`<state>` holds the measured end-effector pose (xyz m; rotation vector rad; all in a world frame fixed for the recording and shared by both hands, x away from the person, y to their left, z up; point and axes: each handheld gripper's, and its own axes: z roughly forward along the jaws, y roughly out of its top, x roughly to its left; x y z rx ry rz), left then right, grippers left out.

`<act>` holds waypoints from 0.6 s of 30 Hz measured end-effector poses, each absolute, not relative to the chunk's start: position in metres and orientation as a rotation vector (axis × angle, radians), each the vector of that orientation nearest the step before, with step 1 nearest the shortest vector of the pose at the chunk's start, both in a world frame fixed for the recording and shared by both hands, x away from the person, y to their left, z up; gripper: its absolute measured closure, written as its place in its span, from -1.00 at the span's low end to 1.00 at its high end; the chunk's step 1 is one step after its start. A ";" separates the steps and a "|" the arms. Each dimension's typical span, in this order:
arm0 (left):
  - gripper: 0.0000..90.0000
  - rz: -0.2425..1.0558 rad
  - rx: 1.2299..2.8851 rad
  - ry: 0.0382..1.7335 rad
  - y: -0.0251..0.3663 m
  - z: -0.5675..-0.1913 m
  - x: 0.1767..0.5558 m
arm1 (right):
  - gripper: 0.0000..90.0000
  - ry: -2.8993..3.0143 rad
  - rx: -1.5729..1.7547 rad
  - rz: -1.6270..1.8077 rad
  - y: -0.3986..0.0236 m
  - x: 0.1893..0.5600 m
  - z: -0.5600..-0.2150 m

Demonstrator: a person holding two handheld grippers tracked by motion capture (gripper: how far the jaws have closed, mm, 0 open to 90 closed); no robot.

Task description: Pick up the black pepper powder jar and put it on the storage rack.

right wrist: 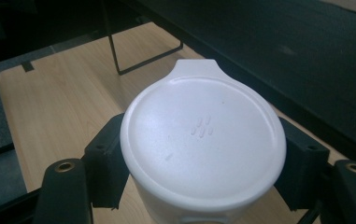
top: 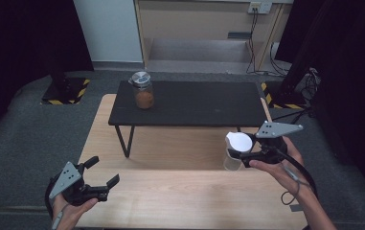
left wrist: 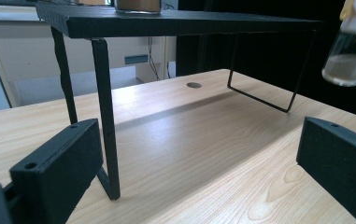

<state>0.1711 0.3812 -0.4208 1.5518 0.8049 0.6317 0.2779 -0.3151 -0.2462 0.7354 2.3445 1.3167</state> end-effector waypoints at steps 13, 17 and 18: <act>-1.00 0.630 1.555 0.803 0.382 -0.421 0.172 | -0.31 2.334 0.710 1.330 -0.309 0.298 -0.184; -1.00 0.629 1.555 0.804 0.382 -0.421 0.172 | -0.31 2.311 0.737 1.335 -0.309 0.304 -0.173; -1.00 0.628 1.555 0.805 0.382 -0.421 0.172 | -0.31 2.308 0.741 1.336 -0.309 0.306 -0.170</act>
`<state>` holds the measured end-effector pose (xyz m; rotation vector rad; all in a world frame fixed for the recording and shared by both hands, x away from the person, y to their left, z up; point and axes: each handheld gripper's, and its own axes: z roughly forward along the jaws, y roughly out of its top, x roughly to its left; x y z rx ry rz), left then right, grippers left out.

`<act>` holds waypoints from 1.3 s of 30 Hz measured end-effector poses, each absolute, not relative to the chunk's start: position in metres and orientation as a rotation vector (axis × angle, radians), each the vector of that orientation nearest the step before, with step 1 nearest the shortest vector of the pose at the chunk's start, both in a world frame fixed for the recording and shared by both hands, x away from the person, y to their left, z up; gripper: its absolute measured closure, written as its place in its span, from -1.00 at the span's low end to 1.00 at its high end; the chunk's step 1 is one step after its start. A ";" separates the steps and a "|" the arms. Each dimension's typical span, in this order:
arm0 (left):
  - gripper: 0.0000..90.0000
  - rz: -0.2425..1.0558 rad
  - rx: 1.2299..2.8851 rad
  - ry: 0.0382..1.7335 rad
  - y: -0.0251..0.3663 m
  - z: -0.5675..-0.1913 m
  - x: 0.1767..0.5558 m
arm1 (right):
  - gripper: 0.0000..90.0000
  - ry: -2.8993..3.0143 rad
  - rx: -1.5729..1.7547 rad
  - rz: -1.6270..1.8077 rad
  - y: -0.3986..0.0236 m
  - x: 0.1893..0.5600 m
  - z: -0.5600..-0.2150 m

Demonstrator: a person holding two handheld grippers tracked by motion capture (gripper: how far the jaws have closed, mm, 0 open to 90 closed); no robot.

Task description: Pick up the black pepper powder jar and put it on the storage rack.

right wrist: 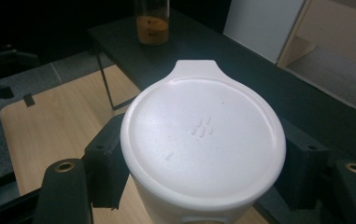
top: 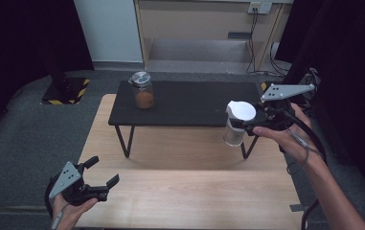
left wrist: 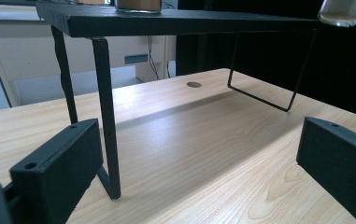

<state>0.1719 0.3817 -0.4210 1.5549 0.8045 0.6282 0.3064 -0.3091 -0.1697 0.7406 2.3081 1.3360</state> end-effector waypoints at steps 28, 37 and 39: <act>-1.00 0.635 1.573 0.809 0.381 -0.421 0.173 | -0.31 2.166 0.905 1.255 -0.280 0.386 -0.138; -1.00 0.643 1.576 0.809 0.381 -0.420 0.172 | -0.31 2.130 0.974 1.217 -0.279 0.401 -0.145; -1.00 0.643 1.577 0.810 0.380 -0.420 0.172 | -0.31 2.136 0.989 1.208 -0.279 0.404 -0.147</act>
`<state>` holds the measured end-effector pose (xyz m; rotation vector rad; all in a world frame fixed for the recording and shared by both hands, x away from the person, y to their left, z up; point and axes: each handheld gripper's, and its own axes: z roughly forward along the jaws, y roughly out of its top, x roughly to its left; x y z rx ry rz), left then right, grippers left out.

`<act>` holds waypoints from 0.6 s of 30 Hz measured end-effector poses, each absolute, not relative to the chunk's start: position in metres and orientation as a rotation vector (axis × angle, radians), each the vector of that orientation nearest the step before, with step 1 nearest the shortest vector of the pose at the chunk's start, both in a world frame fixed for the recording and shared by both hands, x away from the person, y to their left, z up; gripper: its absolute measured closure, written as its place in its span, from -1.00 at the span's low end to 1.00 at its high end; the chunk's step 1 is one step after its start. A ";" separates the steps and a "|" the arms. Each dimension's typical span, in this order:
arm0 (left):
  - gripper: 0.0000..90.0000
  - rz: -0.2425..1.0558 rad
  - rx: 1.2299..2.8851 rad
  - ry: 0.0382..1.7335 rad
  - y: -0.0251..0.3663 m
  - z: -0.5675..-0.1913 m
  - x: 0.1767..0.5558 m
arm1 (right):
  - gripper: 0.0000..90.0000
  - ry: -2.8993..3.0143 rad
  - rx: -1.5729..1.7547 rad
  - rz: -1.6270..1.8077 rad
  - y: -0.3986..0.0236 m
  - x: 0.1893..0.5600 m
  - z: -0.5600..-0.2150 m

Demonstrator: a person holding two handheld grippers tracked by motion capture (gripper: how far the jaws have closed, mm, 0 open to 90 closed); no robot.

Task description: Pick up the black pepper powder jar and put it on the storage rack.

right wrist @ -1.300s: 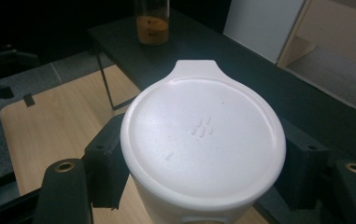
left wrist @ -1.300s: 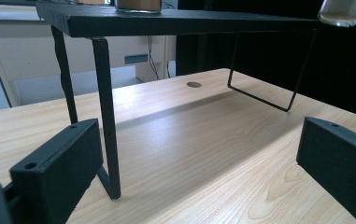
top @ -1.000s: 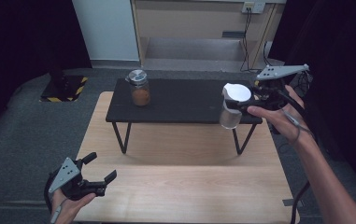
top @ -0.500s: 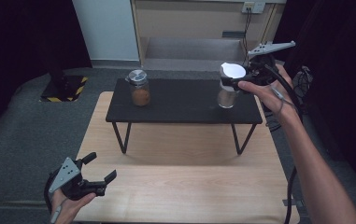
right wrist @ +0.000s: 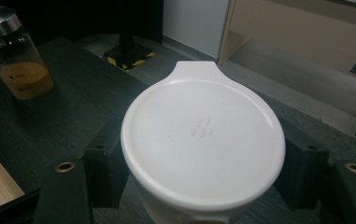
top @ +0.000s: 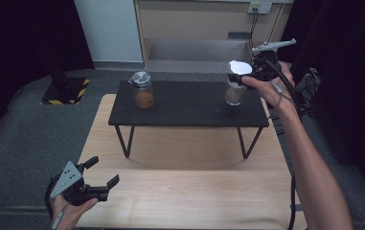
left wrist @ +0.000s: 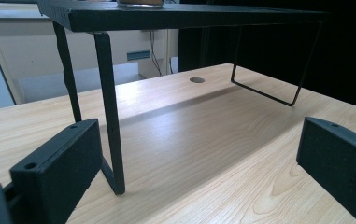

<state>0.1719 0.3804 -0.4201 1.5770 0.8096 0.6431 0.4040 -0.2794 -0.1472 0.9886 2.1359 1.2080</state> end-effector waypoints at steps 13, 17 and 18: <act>-1.00 0.642 1.579 0.808 0.380 -0.420 0.173 | -0.31 2.148 1.029 1.203 -0.283 0.409 -0.163; -1.00 0.642 1.581 0.808 0.380 -0.420 0.173 | -0.33 2.145 1.023 1.216 -0.286 0.408 -0.165; -1.00 0.643 1.581 0.808 0.380 -0.420 0.173 | -0.40 2.118 1.015 1.232 -0.286 0.405 -0.168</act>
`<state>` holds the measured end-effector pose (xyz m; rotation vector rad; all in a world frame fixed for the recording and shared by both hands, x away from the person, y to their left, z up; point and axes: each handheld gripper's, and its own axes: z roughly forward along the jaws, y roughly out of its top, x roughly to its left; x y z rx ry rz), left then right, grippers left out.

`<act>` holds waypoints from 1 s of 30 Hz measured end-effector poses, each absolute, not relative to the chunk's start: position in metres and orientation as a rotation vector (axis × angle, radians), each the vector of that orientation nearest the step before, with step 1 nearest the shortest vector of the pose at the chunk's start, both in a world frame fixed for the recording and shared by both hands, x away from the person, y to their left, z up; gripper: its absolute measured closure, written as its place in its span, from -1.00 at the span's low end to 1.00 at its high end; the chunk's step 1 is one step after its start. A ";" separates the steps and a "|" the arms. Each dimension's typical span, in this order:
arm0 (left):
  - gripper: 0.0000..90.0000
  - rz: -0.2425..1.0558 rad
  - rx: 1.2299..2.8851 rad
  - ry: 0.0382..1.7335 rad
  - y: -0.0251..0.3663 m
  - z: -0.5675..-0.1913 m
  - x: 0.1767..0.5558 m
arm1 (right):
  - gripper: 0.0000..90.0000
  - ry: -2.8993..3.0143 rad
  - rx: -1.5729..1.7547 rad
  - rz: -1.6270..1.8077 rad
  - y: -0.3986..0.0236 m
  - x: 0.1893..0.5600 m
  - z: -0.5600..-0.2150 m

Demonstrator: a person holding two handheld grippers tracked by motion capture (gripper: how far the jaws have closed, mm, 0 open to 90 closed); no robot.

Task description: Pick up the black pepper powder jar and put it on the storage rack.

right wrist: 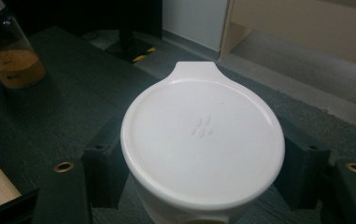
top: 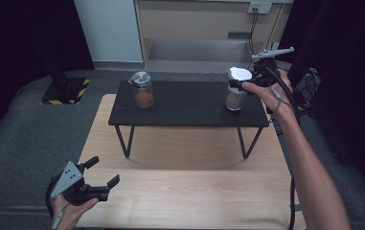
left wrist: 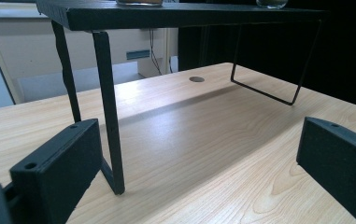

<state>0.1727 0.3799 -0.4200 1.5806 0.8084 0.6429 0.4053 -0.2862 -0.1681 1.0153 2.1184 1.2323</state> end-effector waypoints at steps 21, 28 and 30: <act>-1.00 0.644 1.581 0.800 0.379 -0.420 0.172 | -0.82 1.933 1.042 1.439 -0.319 0.369 -0.146; -1.00 0.641 1.581 0.799 0.378 -0.420 0.172 | -0.83 1.881 1.028 1.466 -0.334 0.351 -0.136; -1.00 0.641 1.583 0.798 0.378 -0.420 0.172 | -0.83 1.868 1.026 1.470 -0.337 0.344 -0.134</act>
